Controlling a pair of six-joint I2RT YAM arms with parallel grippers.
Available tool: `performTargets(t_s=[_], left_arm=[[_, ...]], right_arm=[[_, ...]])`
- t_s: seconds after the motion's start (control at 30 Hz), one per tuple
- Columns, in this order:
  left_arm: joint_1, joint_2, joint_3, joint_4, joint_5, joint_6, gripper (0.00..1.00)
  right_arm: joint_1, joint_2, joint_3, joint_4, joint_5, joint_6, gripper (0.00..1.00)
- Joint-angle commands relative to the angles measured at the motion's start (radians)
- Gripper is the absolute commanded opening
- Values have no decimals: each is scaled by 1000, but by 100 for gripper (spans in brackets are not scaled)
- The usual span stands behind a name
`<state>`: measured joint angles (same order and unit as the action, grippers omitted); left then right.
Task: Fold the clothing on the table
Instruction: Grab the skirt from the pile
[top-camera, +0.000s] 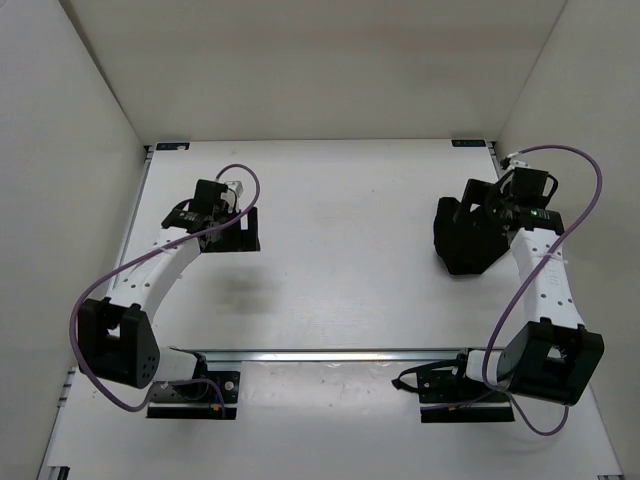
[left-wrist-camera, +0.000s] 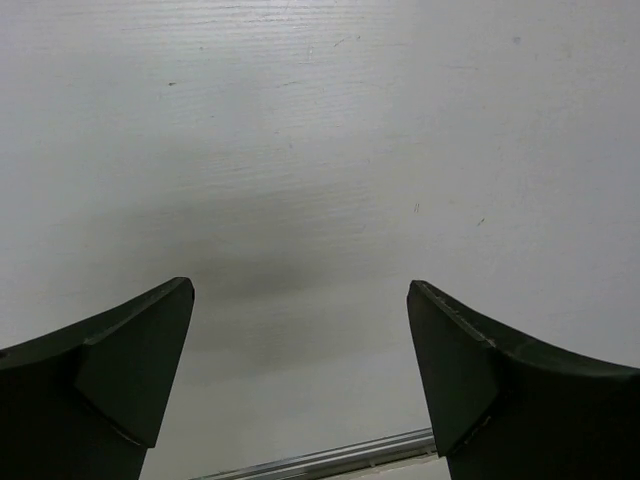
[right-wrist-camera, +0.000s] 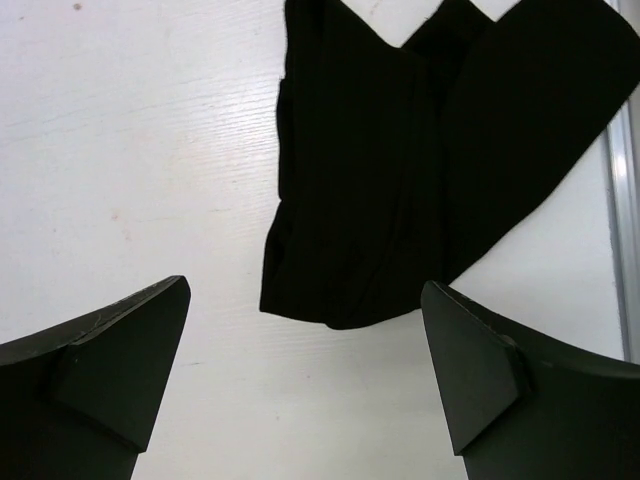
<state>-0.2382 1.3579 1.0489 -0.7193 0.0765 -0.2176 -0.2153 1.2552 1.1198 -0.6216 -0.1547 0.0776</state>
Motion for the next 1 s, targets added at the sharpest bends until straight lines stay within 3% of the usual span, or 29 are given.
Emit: performTargets(t_s=[0.0, 0.37, 0.63, 0.83, 0.97], left_arm=[[-10, -42, 10, 7, -23, 7, 98], [-18, -105, -63, 44, -29, 6, 99], [-19, -146, -128, 60, 6, 1, 99], [-7, -129, -133, 72, 12, 12, 99], [-4, -115, -127, 78, 11, 9, 99]], right_arm=[[-12, -23, -5, 16, 21, 4, 98], [17, -43, -107, -24, 84, -12, 99], [102, 27, -127, 3, 191, -27, 100], [105, 62, -167, 56, 170, -16, 99], [129, 87, -186, 98, 138, -6, 93]])
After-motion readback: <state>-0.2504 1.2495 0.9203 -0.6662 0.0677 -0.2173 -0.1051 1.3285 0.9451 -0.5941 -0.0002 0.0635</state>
